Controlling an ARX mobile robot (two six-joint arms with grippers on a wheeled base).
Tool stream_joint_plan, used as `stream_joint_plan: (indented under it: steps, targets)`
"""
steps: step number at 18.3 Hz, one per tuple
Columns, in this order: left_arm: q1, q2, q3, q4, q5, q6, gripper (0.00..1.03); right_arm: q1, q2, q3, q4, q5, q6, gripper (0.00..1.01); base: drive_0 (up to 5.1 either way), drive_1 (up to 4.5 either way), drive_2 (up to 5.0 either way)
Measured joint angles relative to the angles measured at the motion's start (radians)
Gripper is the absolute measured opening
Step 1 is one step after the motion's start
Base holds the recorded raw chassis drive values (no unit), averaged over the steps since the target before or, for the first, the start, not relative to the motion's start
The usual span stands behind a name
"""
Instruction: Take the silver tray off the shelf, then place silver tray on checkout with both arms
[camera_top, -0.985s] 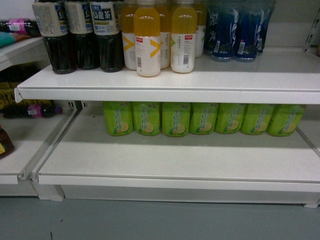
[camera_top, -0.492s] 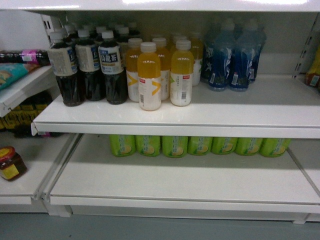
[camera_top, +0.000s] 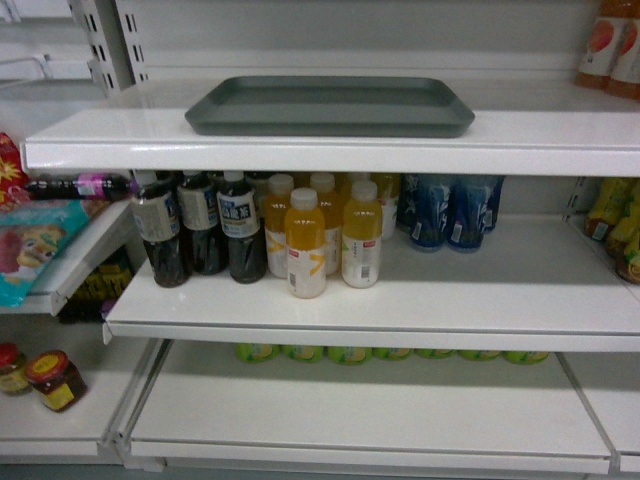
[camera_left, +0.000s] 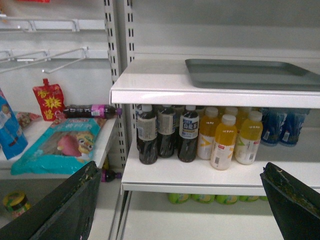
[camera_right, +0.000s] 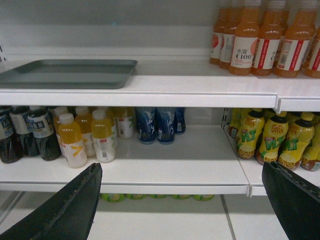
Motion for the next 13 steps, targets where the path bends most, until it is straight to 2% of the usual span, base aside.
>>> stream_joint_plan:
  steps: [11, 13]
  targets:
    - [0.0, 0.0, 0.0, 0.0, 0.0, 0.0, 0.98, 0.0, 0.0, 0.0, 0.0, -0.001, -0.002, 0.98, 0.0, 0.0, 0.0]
    - [0.0, 0.0, 0.0, 0.005, 0.0, 0.0, 0.98, 0.0, 0.0, 0.0, 0.005, -0.001, -0.002, 0.98, 0.0, 4.26, -4.2]
